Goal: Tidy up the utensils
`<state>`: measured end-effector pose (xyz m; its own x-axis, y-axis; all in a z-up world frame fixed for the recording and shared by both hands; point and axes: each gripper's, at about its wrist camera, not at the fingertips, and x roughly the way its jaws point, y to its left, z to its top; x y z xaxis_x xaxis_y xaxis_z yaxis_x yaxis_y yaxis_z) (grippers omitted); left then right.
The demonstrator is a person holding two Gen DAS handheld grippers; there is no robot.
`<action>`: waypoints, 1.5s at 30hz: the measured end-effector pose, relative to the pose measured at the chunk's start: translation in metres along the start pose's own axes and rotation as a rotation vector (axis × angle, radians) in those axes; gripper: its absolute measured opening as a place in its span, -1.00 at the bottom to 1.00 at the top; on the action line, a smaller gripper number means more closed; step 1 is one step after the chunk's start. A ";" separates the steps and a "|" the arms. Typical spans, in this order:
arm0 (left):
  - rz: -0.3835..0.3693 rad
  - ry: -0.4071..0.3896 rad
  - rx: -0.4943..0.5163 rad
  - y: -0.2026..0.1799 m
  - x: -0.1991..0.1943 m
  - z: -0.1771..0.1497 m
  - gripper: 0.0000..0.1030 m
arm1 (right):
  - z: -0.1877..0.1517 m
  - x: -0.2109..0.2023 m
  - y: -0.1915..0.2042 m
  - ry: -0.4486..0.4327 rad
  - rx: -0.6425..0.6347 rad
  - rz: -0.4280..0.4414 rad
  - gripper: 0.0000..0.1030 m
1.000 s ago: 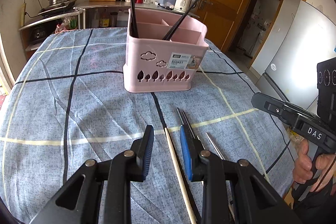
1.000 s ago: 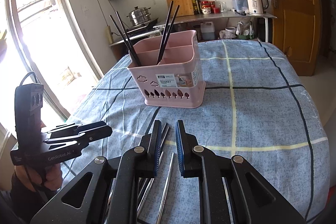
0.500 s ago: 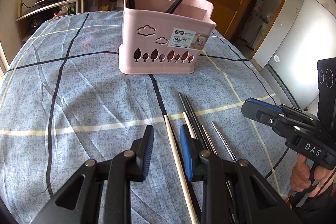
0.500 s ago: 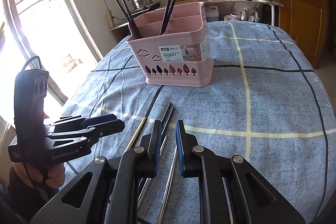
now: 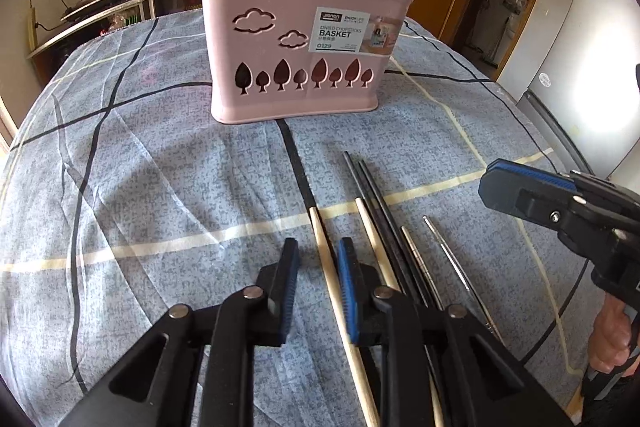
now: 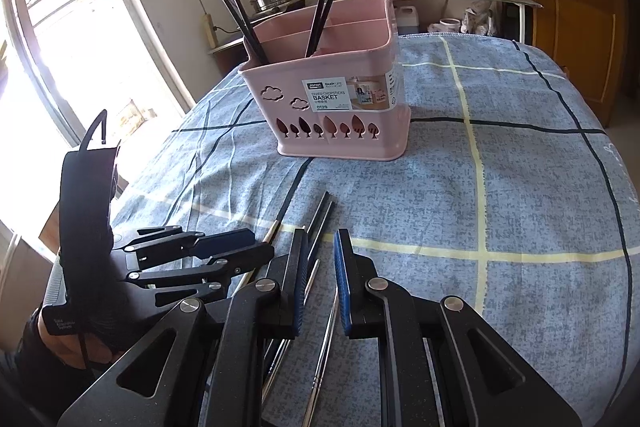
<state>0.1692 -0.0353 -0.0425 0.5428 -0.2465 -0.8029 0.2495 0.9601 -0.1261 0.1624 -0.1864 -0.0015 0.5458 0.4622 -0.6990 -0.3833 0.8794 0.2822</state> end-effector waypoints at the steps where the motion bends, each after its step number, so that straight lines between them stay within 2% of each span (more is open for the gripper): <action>1: 0.012 -0.002 0.005 0.000 0.000 -0.001 -0.82 | 0.000 0.001 0.001 0.002 -0.002 0.003 -0.73; 3: 0.000 0.000 -0.008 0.004 -0.001 -0.002 -0.83 | 0.000 0.003 0.004 0.007 -0.007 0.011 -0.73; 11: 0.047 -0.004 -0.046 0.042 -0.012 -0.007 -0.87 | 0.001 0.022 0.021 0.058 -0.045 0.034 -0.73; 18: 0.051 -0.010 -0.113 0.070 -0.019 -0.014 -0.86 | 0.000 0.055 0.035 0.145 -0.098 -0.011 -0.73; 27: 0.022 -0.021 -0.128 0.078 -0.022 -0.017 -0.86 | 0.004 0.072 0.036 0.181 -0.099 -0.086 -0.73; 34: 0.009 -0.022 -0.134 0.078 -0.022 -0.017 -0.86 | 0.007 0.077 0.045 0.196 -0.115 -0.080 -0.73; 45: 0.006 -0.020 -0.139 0.080 -0.022 -0.018 -0.86 | 0.004 0.083 0.046 0.219 -0.102 -0.126 -0.69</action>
<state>0.1632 0.0493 -0.0452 0.5605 -0.2415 -0.7922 0.1328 0.9704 -0.2019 0.1927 -0.1069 -0.0434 0.4240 0.3049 -0.8528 -0.4017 0.9073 0.1247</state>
